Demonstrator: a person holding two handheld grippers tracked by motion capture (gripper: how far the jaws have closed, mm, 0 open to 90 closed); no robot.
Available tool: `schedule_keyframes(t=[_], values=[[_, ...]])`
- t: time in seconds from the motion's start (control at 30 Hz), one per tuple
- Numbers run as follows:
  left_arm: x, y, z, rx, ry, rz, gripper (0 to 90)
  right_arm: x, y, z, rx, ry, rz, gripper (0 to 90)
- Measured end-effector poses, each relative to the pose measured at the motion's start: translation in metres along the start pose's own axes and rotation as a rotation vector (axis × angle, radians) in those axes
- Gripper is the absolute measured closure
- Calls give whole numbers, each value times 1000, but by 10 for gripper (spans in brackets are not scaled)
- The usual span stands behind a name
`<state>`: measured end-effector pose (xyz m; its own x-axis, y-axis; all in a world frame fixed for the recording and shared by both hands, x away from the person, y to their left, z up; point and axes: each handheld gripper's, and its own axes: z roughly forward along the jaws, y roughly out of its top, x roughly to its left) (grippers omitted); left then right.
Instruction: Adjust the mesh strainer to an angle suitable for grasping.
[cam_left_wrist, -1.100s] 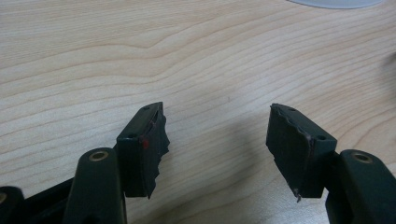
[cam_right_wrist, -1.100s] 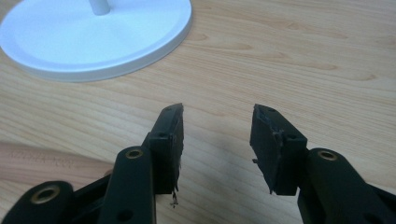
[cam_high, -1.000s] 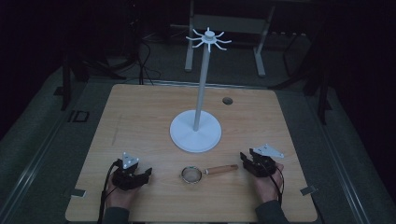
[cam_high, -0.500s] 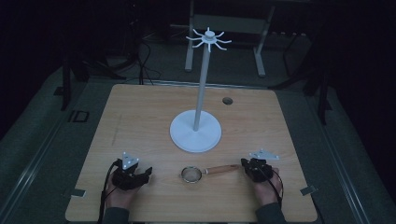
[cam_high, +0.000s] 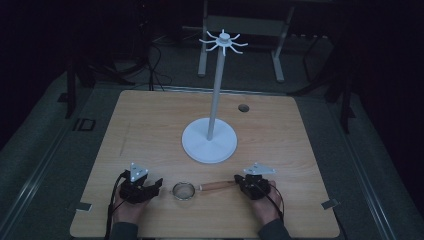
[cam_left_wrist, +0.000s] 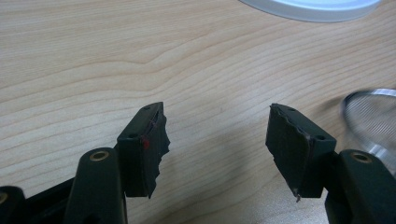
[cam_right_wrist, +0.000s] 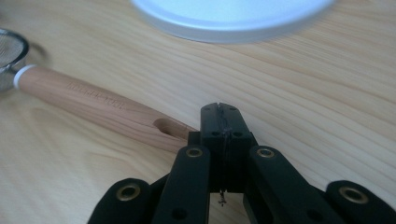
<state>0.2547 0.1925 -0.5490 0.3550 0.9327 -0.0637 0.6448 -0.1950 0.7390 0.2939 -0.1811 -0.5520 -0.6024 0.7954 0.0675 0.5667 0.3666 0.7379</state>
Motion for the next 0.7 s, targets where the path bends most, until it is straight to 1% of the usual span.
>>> schedule_keyframes(t=[0.07, 0.13, 0.2, 0.27, 0.3, 0.4, 0.47, 0.53, 0.6, 0.63, 0.7], values=[[0, 0, 0, -3, 1, -3, 380, 7, 3, 1, -6, 10, -21, 897], [1, 0, -1, -11, 1, -1, 380, 8, 3, -1, -20, 1, -32, 889], [0, 1, -2, -15, -1, 1, 382, 4, 4, -6, -38, -12, -24, 878], [-1, 2, -2, -20, -5, 5, 383, -2, 4, -11, -50, -26, -6, 868], [-1, 2, -2, -20, -5, 5, 384, -2, 4, -11, -50, -26, -6, 868], [-3, 4, -4, -30, -15, 5, 386, -9, 3, -18, -67, -40, 13, 853], [-4, 5, -6, -38, -20, 7, 392, -13, 1, -23, -76, -44, 25, 841], [-4, 7, -7, -40, -29, 12, 398, -16, -3, -30, -90, -45, 50, 837], [-5, 10, -8, -40, -43, 13, 403, -18, -7, -36, -98, -50, 54, 825], [-5, 11, -7, -35, -44, 22, 402, -18, -8, -38, -98, -51, 60, 820], [-7, 14, -6, -33, -49, 30, 402, -21, -12, -42, -101, -55, 68, 779]])
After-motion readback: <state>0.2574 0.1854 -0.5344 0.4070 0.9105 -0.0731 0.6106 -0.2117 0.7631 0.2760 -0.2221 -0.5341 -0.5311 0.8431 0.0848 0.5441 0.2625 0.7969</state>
